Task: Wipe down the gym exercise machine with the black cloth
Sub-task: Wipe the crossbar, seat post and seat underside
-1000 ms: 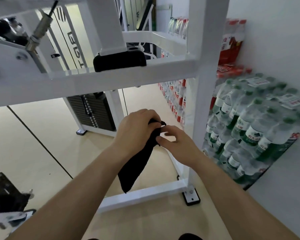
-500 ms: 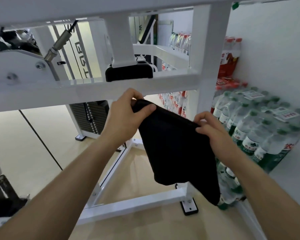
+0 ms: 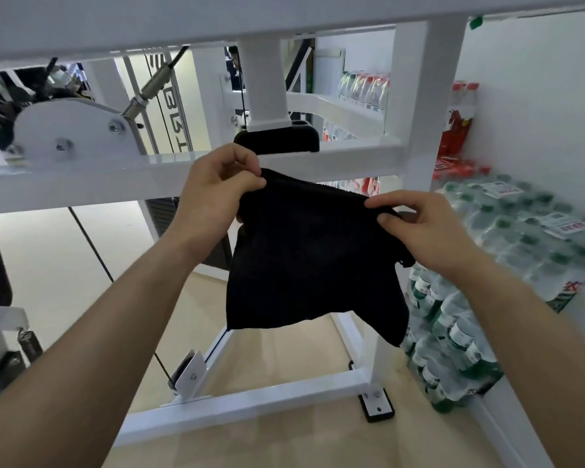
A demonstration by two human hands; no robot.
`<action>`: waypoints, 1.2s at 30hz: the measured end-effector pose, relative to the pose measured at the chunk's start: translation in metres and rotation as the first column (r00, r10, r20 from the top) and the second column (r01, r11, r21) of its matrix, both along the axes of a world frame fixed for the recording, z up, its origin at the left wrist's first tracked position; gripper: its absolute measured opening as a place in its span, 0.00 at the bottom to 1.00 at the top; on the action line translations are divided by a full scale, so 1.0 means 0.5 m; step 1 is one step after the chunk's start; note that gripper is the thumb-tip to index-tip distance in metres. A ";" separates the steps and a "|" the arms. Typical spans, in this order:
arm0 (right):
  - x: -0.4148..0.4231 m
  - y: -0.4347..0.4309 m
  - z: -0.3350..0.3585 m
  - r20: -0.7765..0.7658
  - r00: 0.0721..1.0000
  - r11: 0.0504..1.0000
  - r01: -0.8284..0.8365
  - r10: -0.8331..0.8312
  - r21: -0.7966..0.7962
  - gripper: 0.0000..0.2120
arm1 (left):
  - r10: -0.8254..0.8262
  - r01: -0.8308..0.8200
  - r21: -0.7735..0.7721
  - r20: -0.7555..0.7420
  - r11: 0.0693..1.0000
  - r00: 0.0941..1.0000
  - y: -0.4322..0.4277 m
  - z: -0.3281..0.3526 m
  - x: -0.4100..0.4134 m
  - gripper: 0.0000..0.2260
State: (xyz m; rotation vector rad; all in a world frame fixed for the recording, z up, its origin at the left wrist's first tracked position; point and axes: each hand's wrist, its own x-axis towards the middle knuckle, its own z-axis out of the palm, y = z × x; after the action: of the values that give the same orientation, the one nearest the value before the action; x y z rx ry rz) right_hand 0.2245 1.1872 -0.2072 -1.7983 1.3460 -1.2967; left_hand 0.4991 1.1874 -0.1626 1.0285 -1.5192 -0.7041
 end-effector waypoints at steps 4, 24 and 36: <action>0.018 -0.005 0.014 -0.026 0.998 0.996 0.054 -0.056 -0.071 0.15 | 0.169 -0.157 -0.115 0.100 0.981 0.981 0.006 0.008 -0.003 0.08; 0.079 -0.185 0.084 -0.704 0.414 0.791 0.066 -0.577 -0.609 0.15 | 0.952 -0.118 -0.971 0.172 0.207 0.252 -0.180 -0.022 -0.043 0.15; 0.081 -0.186 0.052 -0.736 0.361 0.783 -0.025 -0.572 -0.621 0.30 | 0.758 0.261 -0.905 0.425 0.337 0.495 -0.197 -0.036 -0.039 0.14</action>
State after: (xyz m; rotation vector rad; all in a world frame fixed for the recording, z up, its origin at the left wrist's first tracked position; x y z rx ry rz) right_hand 0.2652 1.0941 -0.1814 -3.0830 2.0869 -0.8151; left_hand 0.4797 1.0888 -0.1804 0.6378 -1.9877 1.1744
